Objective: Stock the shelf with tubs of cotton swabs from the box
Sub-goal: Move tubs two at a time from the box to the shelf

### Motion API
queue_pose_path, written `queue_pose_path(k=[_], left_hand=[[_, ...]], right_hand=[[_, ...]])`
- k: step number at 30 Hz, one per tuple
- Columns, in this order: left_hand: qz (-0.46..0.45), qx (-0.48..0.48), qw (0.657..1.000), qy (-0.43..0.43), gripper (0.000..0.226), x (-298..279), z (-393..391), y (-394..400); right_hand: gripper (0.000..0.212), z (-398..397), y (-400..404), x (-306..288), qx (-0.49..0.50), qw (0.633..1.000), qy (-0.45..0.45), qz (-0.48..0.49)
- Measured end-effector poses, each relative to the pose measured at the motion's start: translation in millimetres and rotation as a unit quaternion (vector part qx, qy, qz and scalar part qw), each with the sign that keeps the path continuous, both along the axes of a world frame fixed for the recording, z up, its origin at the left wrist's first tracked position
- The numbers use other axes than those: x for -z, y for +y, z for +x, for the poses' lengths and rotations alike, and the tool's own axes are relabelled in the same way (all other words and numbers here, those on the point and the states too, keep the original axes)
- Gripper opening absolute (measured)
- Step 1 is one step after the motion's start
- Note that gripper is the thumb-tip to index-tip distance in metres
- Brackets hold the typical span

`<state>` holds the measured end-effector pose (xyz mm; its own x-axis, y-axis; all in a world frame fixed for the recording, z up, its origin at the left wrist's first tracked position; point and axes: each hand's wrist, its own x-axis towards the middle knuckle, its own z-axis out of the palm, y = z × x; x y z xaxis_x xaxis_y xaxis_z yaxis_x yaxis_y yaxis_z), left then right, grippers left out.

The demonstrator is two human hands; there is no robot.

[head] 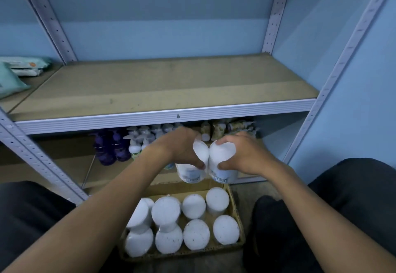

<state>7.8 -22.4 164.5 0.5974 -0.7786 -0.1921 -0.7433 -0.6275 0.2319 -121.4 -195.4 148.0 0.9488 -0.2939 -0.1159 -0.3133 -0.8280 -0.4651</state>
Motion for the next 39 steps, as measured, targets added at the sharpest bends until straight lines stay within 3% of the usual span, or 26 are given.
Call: queue_pose_path(k=[18,33,39], left_hand=[[-0.054,0.041,0.99,-0.126,0.085,-152,38,-72],[-0.024,0.031,0.995,-0.094,0.083,-156,83,-131],[-0.042,0.043,0.996,-0.065,0.078,-149,88,-139]], right_hand=[[0.054,40,-69,-123,0.078,0.982,-0.168,-0.041],[0.056,91,-109,-132,0.12,0.982,-0.127,-0.077],[0.045,93,-117,-120,0.134,0.979,-0.118,-0.094]])
